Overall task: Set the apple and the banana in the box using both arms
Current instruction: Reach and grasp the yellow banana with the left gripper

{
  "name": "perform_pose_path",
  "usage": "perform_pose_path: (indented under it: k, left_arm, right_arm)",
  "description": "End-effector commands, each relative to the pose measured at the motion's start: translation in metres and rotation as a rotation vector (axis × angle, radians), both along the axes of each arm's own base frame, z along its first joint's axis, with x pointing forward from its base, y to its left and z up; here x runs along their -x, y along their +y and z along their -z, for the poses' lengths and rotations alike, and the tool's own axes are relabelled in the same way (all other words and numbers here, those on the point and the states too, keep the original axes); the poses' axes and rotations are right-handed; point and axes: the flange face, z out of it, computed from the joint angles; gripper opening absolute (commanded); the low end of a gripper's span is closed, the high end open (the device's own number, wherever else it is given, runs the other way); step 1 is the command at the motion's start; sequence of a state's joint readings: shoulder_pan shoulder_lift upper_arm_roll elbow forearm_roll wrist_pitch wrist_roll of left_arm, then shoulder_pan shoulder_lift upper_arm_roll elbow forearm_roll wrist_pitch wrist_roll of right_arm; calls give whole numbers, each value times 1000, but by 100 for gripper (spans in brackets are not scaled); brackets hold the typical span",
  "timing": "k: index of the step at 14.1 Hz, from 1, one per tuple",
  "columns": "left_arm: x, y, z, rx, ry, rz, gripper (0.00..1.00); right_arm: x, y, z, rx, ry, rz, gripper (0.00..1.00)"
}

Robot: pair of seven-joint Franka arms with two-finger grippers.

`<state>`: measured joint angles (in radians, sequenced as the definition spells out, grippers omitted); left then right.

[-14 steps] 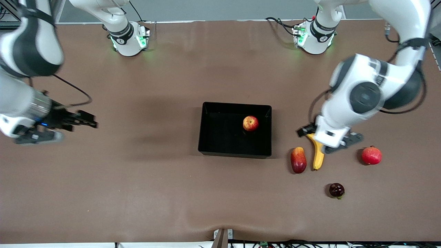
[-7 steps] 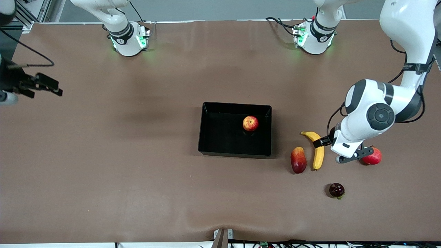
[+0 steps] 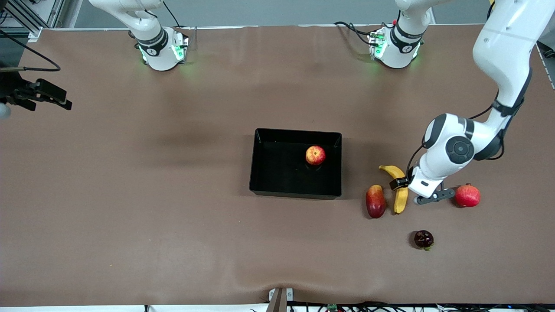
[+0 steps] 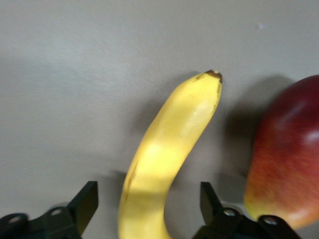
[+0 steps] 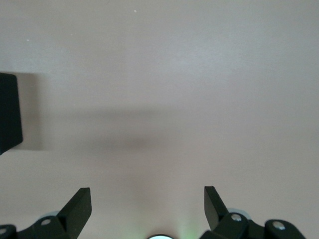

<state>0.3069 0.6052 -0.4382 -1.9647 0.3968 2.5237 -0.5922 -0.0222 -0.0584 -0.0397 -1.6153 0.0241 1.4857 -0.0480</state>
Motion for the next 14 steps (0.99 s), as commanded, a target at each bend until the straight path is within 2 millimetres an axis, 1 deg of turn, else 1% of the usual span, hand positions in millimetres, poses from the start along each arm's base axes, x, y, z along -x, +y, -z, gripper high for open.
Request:
perform_pose_path:
  k: [1, 2, 3, 4, 5, 6, 9, 10, 11, 13, 14]
  left_arm:
    - [-2, 12, 15, 0, -15, 16, 46]
    - [-2, 12, 14, -2, -15, 12, 20]
    - [-3, 15, 6, -10, -22, 5, 0]
    - [-5, 17, -11, -25, -41, 8, 0]
    - [-5, 16, -25, -50, -32, 16, 0]
    - [-5, 11, -42, -75, -18, 21, 0]
    - [2, -22, -98, -121, 0, 58, 0]
    - [4, -36, -116, -133, 1, 76, 0]
    - [4, -55, -137, -133, 17, 79, 0]
    - [-1, -89, -179, -79, 51, 52, 0]
    - [-3, -107, -194, -43, 52, 39, 0]
  right_arm:
    - [8, -3, -11, 45, 27, 13, 100]
    - [8, -8, -12, 44, 22, 13, 100]
    - [8, -13, -13, 41, 22, 22, 100]
    - [5, -19, -10, 27, 25, 37, 100]
    - [2, -18, -8, 26, 18, 34, 100]
    - [-1, -14, -6, 27, 11, 29, 100]
    - [-2, -13, -8, 27, 4, 28, 100]
    - [-2, -13, -8, 27, 3, 28, 100]
    - [-2, -14, -10, 29, -1, 30, 100]
    - [-2, -16, -13, 30, -11, 34, 100]
    - [-3, -16, -17, 29, -20, 34, 100]
